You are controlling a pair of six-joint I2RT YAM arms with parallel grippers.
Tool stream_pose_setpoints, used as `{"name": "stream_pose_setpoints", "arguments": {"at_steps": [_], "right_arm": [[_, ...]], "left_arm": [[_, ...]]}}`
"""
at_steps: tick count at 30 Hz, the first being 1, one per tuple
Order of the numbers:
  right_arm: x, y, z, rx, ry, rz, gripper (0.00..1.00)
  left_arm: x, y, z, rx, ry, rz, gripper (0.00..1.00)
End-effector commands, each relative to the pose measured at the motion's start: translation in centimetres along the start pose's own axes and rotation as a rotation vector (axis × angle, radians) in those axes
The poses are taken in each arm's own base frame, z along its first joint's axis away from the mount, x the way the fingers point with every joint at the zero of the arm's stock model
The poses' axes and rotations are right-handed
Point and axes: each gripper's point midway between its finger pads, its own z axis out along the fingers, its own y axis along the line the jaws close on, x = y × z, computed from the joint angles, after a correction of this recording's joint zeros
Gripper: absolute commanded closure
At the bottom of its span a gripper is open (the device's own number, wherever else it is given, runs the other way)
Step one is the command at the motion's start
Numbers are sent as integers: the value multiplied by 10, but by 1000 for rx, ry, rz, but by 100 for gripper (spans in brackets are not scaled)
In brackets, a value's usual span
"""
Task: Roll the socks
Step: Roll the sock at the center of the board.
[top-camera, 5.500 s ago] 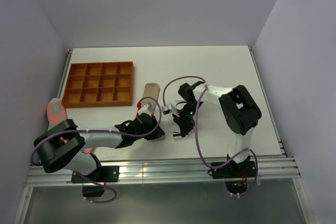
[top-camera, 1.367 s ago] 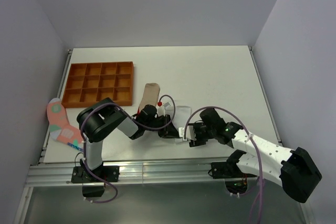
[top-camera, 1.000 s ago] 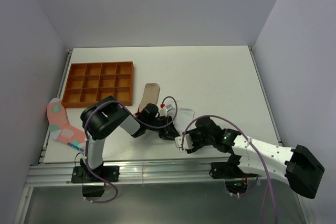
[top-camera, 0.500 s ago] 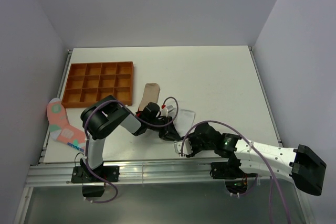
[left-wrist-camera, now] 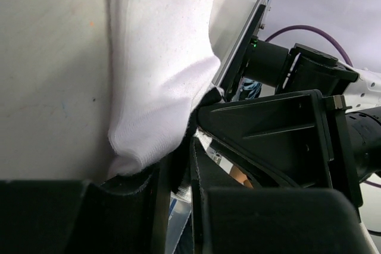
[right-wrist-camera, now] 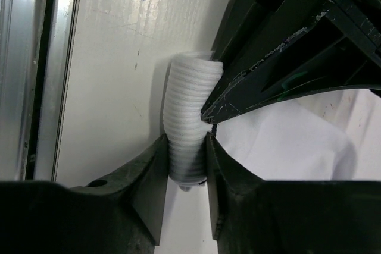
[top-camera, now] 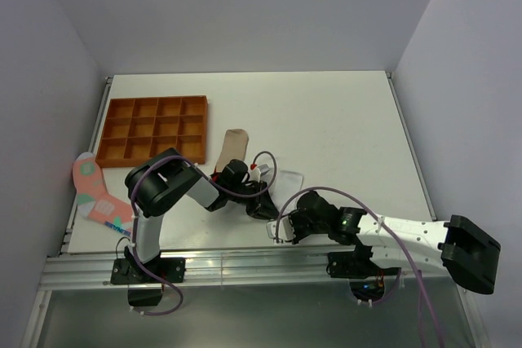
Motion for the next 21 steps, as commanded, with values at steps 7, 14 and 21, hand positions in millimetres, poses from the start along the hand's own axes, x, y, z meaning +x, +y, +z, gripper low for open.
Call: {"name": "stream_pose_setpoints", "arguments": {"at_steps": [7, 14, 21], "right_arm": [[-10, 8, -1, -154, 14, 98, 76], [-5, 0, -1, -293, 67, 239, 81], [5, -3, -4, -389, 102, 355, 81]], "left_arm": [[21, 73, -17, -307, -74, -105, 77], [-20, 39, -29, -306, -261, 46, 56], [-37, 26, -52, -302, -448, 59, 55]]}}
